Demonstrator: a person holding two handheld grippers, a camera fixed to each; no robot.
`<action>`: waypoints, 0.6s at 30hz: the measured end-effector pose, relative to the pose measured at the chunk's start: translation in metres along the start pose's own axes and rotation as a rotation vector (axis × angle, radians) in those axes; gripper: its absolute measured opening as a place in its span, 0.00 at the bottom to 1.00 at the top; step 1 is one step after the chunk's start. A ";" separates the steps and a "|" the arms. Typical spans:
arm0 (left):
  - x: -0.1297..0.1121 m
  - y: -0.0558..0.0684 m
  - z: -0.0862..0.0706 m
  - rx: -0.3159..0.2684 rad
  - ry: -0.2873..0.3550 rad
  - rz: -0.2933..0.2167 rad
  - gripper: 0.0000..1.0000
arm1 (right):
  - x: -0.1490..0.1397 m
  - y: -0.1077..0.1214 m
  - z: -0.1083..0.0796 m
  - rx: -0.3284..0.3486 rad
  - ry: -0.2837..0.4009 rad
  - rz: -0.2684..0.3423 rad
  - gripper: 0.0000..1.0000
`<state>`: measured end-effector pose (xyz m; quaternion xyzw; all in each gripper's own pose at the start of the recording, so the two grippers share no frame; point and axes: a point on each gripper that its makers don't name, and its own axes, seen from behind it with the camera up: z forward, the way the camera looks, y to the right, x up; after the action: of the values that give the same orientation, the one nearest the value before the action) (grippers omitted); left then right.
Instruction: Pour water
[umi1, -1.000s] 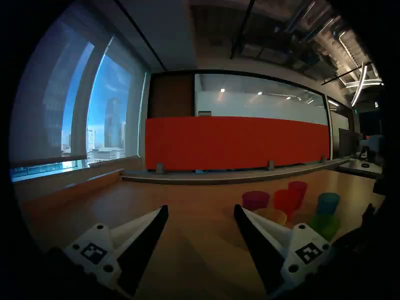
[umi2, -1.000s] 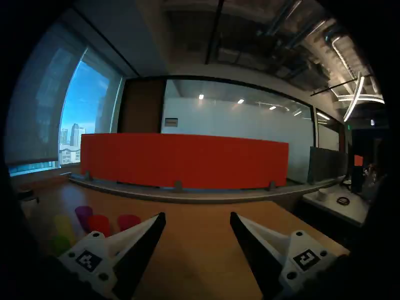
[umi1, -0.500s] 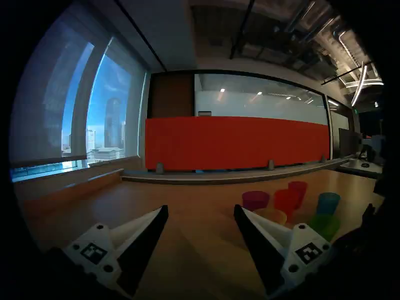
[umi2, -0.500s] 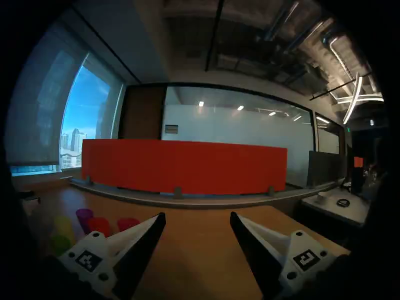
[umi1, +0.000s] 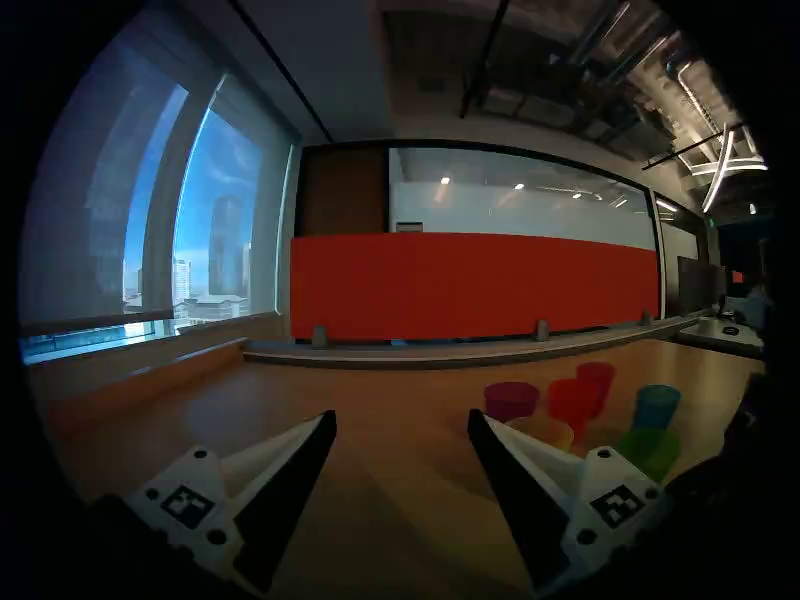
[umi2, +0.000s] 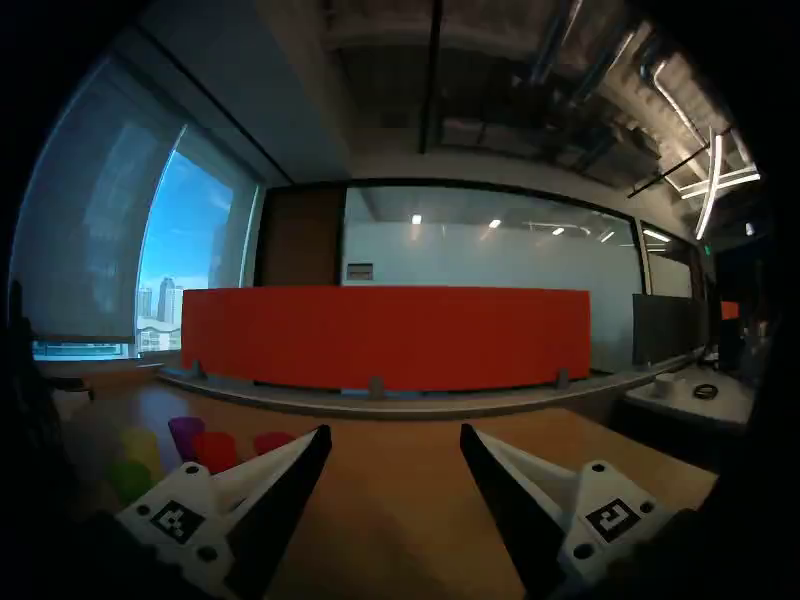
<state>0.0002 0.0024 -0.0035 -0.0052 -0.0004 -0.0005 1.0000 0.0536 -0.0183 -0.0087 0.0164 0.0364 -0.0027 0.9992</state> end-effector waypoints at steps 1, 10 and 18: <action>0.000 0.000 0.000 0.000 0.000 0.000 0.98 | -0.003 0.000 0.000 0.004 -0.003 0.004 1.00; 0.000 0.000 0.000 0.000 0.000 0.000 0.98 | -0.026 0.007 -0.001 -0.007 -0.027 0.034 1.00; 0.000 0.000 0.000 0.000 0.000 0.000 0.98 | -0.036 0.016 0.002 -0.025 -0.033 0.029 0.99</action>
<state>0.0003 0.0026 -0.0038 -0.0051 -0.0003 -0.0005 1.0000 0.0182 -0.0025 -0.0039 0.0043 0.0197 0.0122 0.9997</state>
